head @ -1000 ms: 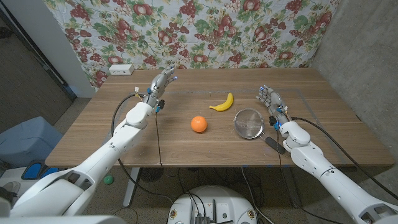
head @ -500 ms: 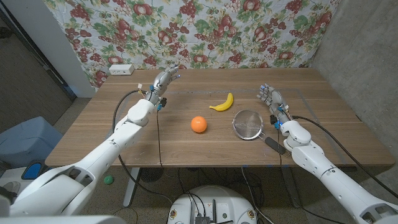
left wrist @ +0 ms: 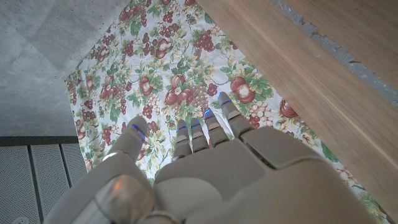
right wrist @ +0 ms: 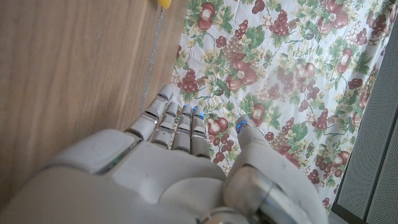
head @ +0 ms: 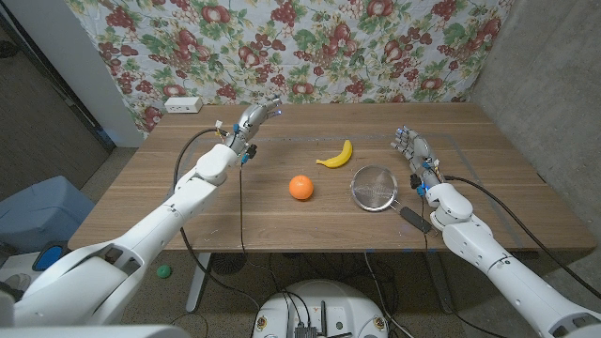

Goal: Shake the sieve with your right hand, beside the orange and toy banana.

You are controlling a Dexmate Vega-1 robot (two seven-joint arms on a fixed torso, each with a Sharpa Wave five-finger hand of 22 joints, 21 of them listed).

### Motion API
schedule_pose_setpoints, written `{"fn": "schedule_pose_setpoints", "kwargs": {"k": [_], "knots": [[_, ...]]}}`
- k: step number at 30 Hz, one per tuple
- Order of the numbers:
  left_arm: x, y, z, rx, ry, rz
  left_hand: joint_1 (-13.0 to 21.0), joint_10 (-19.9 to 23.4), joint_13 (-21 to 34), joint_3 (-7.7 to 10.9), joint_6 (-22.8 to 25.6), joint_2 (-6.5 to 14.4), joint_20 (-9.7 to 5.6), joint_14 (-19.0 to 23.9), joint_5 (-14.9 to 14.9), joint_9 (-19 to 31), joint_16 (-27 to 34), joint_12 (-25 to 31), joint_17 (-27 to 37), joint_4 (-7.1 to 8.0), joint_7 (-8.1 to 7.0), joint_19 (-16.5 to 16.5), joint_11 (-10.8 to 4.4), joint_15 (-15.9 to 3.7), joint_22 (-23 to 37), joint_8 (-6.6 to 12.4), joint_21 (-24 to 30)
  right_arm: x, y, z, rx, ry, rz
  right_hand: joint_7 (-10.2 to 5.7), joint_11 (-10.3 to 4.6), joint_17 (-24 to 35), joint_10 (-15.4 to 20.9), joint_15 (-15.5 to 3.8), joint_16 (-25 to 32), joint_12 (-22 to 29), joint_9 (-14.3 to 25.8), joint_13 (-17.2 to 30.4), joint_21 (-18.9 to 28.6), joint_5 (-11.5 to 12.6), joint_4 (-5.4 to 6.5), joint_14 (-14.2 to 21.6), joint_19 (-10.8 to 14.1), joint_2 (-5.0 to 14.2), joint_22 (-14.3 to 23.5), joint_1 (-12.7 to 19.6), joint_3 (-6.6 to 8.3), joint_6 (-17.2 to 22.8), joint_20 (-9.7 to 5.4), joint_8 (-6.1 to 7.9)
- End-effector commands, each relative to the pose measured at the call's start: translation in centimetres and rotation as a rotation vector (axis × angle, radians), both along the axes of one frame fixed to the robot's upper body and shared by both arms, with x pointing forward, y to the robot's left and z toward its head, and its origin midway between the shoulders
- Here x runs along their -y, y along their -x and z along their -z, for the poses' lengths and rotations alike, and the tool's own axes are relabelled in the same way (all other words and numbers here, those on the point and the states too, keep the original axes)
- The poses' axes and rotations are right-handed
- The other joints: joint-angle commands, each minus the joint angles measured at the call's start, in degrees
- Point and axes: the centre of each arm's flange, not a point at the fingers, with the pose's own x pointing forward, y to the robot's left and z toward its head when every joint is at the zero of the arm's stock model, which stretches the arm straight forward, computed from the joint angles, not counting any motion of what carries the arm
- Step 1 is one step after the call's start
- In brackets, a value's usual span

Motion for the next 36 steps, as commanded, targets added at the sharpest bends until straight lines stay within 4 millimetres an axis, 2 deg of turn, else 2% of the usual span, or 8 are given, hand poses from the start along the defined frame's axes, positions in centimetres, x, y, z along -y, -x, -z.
{"fn": "schedule_pose_setpoints", "kwargs": {"k": [1,36], "knots": [[1.9,0.4,-1.0,0.027,-0.084,0.026,-0.43,0.63,0.06,0.1,0.75,-0.37,0.05,0.69,-0.22,0.18,0.12,0.5,0.23,-0.4,-0.07,0.47,-0.06,-0.14,0.07,0.29,0.25,0.3,1.1,-0.1,0.02,0.002,0.023,-0.09,0.19,-0.06,0.66,-0.05,-0.01,0.05,0.2,0.17,-0.06,0.44,-0.37,0.56,0.41,-0.16,0.32,0.56,0.18,0.71,0.11,0.06],[5.9,1.8,-2.4,0.092,-0.289,0.065,-0.33,3.11,0.12,-0.03,3.01,-1.37,-0.16,2.17,-0.36,0.19,-0.27,0.6,0.17,-2.12,0.18,0.41,-0.24,-0.66,0.09,0.47,-0.34,0.1,4.4,0.6,0.062,0.014,0.099,-0.03,0.24,-0.41,1.43,-0.13,-0.2,-0.05,0.22,0.21,-0.64,0.66,-1.27,0.68,0.69,-0.21,0.34,0.95,0.52,1.62,0.18,0.08]]}}
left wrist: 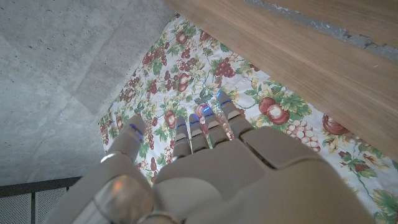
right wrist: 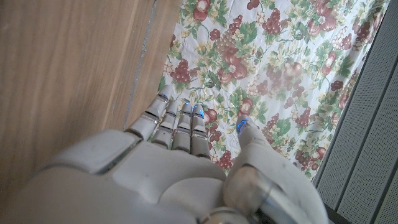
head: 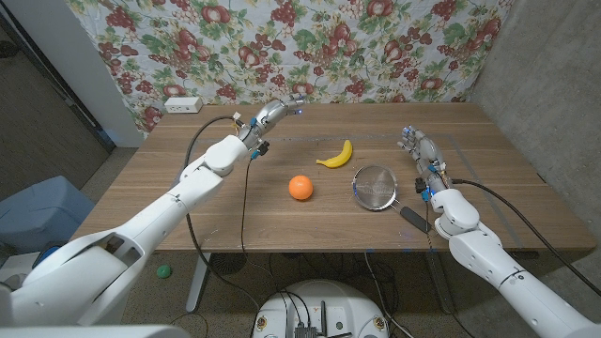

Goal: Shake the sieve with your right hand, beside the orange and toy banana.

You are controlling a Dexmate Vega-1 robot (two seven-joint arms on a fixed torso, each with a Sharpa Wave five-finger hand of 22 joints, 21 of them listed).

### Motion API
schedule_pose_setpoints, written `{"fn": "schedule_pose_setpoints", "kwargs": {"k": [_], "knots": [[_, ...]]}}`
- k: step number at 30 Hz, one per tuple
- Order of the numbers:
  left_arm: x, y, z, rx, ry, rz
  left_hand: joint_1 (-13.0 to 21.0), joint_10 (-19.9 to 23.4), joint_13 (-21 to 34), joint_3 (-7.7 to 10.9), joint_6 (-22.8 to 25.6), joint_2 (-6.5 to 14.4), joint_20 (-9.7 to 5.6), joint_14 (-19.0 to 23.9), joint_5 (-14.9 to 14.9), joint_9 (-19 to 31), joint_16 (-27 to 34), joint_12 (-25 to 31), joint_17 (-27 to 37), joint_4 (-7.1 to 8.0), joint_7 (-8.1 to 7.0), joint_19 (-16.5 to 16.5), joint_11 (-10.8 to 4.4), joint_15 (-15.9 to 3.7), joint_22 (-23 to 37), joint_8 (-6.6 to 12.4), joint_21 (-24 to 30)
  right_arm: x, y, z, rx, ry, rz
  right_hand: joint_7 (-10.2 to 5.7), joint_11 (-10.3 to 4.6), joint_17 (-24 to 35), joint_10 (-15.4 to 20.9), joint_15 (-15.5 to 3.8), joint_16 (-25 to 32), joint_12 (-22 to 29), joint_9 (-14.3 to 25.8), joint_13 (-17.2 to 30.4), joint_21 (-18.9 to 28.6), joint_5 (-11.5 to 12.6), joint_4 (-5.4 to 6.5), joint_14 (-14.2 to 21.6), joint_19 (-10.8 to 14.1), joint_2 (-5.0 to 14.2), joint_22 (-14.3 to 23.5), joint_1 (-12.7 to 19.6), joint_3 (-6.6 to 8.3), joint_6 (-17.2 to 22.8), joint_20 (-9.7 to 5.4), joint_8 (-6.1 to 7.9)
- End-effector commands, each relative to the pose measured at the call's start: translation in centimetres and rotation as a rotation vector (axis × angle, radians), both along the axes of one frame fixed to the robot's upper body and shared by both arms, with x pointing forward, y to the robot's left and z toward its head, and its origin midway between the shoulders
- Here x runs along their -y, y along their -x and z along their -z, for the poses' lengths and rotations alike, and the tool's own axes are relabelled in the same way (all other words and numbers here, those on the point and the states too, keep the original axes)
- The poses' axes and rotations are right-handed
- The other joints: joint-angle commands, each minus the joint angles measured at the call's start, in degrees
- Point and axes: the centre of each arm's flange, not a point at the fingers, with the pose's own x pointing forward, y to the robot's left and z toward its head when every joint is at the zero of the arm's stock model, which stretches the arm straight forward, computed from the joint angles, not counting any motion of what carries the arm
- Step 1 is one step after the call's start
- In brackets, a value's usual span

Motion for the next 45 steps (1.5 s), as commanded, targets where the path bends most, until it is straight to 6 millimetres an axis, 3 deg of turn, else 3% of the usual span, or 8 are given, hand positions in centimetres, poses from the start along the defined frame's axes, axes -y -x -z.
{"fn": "schedule_pose_setpoints", "kwargs": {"k": [1,45], "knots": [[1.5,0.4,-0.5,0.029,-0.071,0.013,0.19,0.69,0.13,0.13,0.79,-0.82,-0.18,0.82,-0.13,0.19,-0.26,0.26,0.17,-0.56,0.02,0.41,-0.03,-0.03,0.1,0.25,-0.21,0.0,1.2,0.3,0.013,0.002,0.023,0.07,0.16,0.12,0.55,0.1,-0.2,-0.05,0.22,0.21,-0.17,0.22,-0.23,0.49,0.7,0.17,0.07,0.58,0.15,0.47,0.18,0.07],[6.2,2.8,-0.3,0.073,-0.342,0.059,0.4,1.43,0.19,-0.23,1.85,-1.97,-0.47,1.37,-0.27,0.22,-0.75,-0.39,0.22,-1.87,-0.23,0.26,-0.81,-0.65,0.09,-0.05,-0.95,0.4,4.4,2.8,0.034,-0.034,0.071,0.06,0.18,-0.17,0.87,0.09,-0.4,-0.33,0.24,0.23,-0.9,0.36,-0.76,0.54,0.82,0.16,0.09,0.55,0.29,0.82,0.37,-0.15]]}}
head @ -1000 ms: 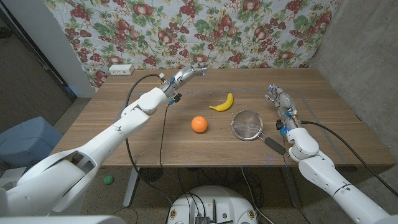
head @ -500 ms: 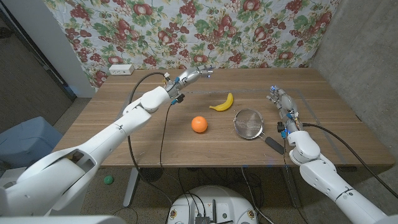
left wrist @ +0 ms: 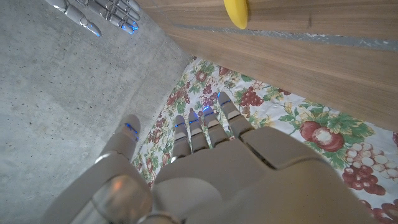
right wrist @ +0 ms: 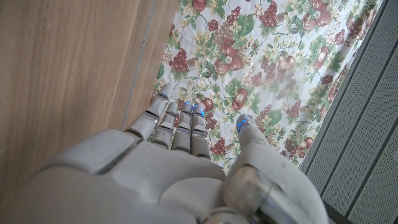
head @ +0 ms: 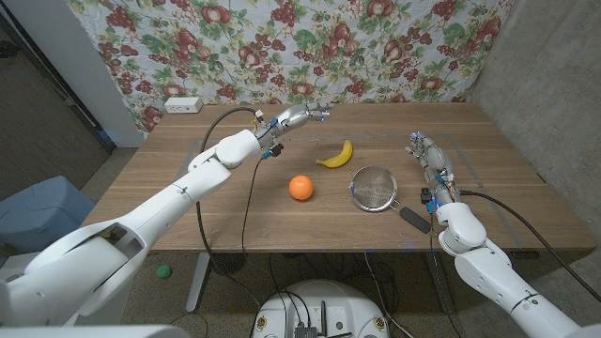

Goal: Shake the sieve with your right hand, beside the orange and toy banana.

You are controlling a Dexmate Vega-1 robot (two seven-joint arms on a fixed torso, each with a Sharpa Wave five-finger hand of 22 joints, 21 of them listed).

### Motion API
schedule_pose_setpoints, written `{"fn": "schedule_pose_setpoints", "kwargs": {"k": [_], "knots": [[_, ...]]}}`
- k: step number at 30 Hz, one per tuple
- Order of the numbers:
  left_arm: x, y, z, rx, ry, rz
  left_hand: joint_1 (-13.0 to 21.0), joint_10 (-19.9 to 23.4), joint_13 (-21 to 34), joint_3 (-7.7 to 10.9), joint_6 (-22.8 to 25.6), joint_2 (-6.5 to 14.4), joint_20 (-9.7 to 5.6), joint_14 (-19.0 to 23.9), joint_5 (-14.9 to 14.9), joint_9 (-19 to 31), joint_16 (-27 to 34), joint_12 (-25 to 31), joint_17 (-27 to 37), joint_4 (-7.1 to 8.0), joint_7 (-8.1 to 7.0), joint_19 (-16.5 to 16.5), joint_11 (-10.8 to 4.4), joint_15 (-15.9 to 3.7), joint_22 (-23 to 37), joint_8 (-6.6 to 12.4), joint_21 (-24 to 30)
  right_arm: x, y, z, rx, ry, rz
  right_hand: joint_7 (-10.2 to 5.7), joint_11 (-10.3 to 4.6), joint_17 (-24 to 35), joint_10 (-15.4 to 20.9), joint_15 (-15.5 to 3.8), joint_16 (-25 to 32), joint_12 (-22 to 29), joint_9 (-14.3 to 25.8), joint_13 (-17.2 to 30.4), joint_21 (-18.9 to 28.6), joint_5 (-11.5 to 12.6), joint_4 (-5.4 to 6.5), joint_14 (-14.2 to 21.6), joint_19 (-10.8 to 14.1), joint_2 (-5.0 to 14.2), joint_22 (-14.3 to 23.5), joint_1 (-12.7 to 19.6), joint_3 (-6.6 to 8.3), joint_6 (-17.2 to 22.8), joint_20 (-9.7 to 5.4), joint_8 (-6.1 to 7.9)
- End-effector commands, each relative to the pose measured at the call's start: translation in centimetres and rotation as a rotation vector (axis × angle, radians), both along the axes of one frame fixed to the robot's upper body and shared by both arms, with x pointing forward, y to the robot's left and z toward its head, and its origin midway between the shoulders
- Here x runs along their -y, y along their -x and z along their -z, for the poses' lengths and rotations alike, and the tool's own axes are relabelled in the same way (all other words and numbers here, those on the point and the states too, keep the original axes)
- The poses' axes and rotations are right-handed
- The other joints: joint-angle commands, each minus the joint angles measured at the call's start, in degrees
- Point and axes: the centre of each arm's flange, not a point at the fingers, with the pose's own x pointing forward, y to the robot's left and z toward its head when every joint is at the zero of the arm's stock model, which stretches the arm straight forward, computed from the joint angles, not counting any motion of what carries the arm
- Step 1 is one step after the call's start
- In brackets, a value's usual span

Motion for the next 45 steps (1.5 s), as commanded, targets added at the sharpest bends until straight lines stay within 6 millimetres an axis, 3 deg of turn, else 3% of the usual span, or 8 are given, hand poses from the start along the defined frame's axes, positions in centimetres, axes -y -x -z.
{"fn": "schedule_pose_setpoints", "kwargs": {"k": [1,13,24,45], "knots": [[1.3,1.2,-0.2,0.039,-0.091,-0.003,0.05,0.26,0.2,-0.08,0.2,-1.01,-0.45,0.32,-0.06,0.22,-0.39,-0.47,0.23,-0.47,-0.08,0.23,-0.56,-0.27,0.09,-0.12,-0.38,0.1,0.9,0.8,0.008,-0.016,0.011,0.07,-0.15,0.08,0.58,0.11,-0.04,-0.33,0.25,0.23,-0.06,0.36,-0.45,0.56,0.41,0.15,0.1,0.55,0.27,0.41,-0.02,-0.15],[2.5,2.2,-0.4,0.114,-0.185,-0.059,1.94,-0.65,0.33,-1.33,0.59,-6.23,-1.01,1.29,0.08,0.4,-0.19,-1.39,0.41,-2.01,-0.37,1.08,-1.92,-1.74,0.05,0.68,-0.95,0.2,1.4,1.2,0.013,-0.023,0.02,0.17,-0.27,0.01,0.54,0.2,-0.09,-0.45,0.25,0.24,-0.27,0.37,-0.55,0.59,0.45,0.08,0.11,0.46,0.25,0.52,0.05,-0.18],[3.7,2.9,-0.1,0.188,-0.24,-0.095,8.47,5.75,0.63,-2.34,5.81,-12.4,-1.87,6.34,0.25,0.69,0.75,-0.1,0.59,-1.96,0.09,4.66,-2.53,-3.43,0.12,3.3,-1.02,0.2,1.7,1.5,0.018,-0.037,0.031,0.18,-0.27,-0.09,0.64,0.29,-0.13,-0.5,0.26,0.25,-0.48,0.38,-0.67,0.69,0.54,0.05,0.11,0.38,0.23,0.52,0.11,-0.25],[5.6,2.7,1.2,0.194,-0.314,-0.102,14.13,9.48,0.81,-3.15,8.44,-14.63,-2.4,11.23,0.27,0.74,1.59,0.16,0.71,-1.82,-0.21,7.8,-3.01,-4.54,0.23,4.49,-0.77,-0.1,2.3,1.9,0.027,-0.036,0.057,0.31,-0.1,-0.27,0.92,0.24,-0.29,-0.56,0.26,0.26,-0.88,0.43,-0.93,0.66,0.67,0.05,0.12,0.33,0.27,0.77,0.17,-0.26]]}}
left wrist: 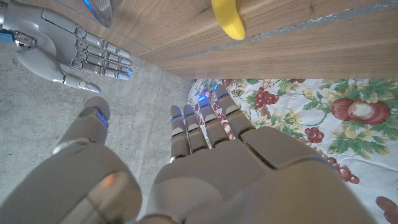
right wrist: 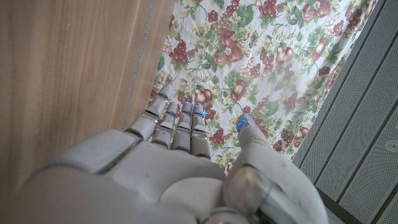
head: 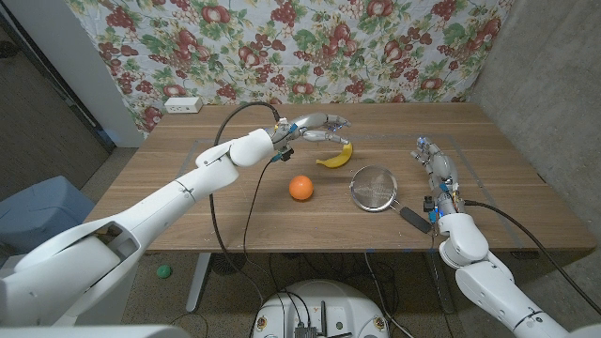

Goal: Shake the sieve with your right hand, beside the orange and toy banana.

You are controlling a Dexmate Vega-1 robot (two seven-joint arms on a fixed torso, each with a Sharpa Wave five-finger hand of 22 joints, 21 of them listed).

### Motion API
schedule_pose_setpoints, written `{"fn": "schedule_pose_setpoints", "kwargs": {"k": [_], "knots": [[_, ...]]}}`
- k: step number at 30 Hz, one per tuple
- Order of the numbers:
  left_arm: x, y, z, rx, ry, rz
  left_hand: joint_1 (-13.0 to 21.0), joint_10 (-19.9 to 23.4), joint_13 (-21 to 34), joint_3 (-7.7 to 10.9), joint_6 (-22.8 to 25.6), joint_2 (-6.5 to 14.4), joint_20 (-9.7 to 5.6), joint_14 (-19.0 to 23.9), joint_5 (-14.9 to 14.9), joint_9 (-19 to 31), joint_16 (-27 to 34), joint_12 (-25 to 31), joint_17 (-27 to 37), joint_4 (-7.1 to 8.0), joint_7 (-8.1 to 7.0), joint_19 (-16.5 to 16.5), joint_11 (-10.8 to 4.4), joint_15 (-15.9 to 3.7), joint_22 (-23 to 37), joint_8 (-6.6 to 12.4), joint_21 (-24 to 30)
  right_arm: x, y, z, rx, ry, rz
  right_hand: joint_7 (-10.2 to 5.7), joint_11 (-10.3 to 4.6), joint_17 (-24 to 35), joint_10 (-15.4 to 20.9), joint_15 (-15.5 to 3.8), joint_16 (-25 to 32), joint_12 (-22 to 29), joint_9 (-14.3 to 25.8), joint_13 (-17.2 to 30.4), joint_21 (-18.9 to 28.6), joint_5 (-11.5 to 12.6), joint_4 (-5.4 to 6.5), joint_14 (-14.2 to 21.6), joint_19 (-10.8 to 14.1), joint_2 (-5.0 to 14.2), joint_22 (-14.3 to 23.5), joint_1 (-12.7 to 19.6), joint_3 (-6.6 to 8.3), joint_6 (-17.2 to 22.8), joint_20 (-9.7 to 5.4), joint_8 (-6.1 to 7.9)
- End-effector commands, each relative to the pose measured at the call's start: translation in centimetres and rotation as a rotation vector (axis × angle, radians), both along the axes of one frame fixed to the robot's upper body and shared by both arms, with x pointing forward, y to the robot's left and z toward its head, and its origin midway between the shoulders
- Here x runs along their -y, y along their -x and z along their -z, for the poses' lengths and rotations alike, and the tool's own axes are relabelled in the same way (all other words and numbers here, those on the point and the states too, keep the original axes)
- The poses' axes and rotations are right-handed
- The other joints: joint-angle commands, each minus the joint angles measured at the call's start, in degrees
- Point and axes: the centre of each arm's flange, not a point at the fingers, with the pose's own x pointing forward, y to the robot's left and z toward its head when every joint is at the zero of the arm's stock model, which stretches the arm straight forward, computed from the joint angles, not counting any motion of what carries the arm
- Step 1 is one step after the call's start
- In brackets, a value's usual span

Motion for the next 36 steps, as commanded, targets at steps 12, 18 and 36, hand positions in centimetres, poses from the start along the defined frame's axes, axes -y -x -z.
{"fn": "schedule_pose_setpoints", "kwargs": {"k": [12,18,36], "knots": [[2.0,-0.6,1.9,-0.034,-0.063,0.01,2.96,2.96,0.32,-1.25,2.09,-0.64,-0.21,3.19,0.22,0.14,0.74,0.38,0.23,0.27,-0.11,1.38,-0.41,-3.37,0.29,1.06,0.15,0.0,0.5,0.5,-0.002,-0.001,0.021,0.07,0.06,-0.12,0.42,-0.01,-0.28,-0.25,0.26,0.27,-0.23,0.5,-0.78,0.46,0.55,0.07,0.13,0.43,0.29,0.66,-0.02,-0.3],[2.3,-1.0,2.5,-0.052,-0.057,0.008,3.43,3.9,0.33,-1.61,2.69,-0.55,-0.28,4.03,0.21,0.1,0.88,0.52,0.25,0.43,-0.08,1.71,-0.52,-3.36,0.31,1.21,0.15,0.1,0.4,0.6,-0.004,-0.001,0.023,0.06,-0.04,-0.16,0.53,-0.06,-0.31,-0.24,0.26,0.28,-0.33,0.53,-0.84,0.48,0.59,0.08,0.13,0.44,0.31,0.7,-0.01,-0.31],[3.8,-2.1,4.0,-0.105,-0.074,0.011,4.62,6.03,0.35,-2.4,4.02,-0.2,-0.34,5.5,0.23,0.03,0.97,0.74,0.28,0.64,0.25,2.44,-0.6,-3.71,0.35,1.41,0.1,0.9,0.1,1.0,-0.014,-0.009,0.024,0.15,-0.07,-0.3,0.68,-0.04,-0.38,-0.29,0.26,0.28,-0.65,0.58,-1.01,0.58,0.68,0.1,0.14,0.46,0.38,0.87,0.04,-0.31]]}}
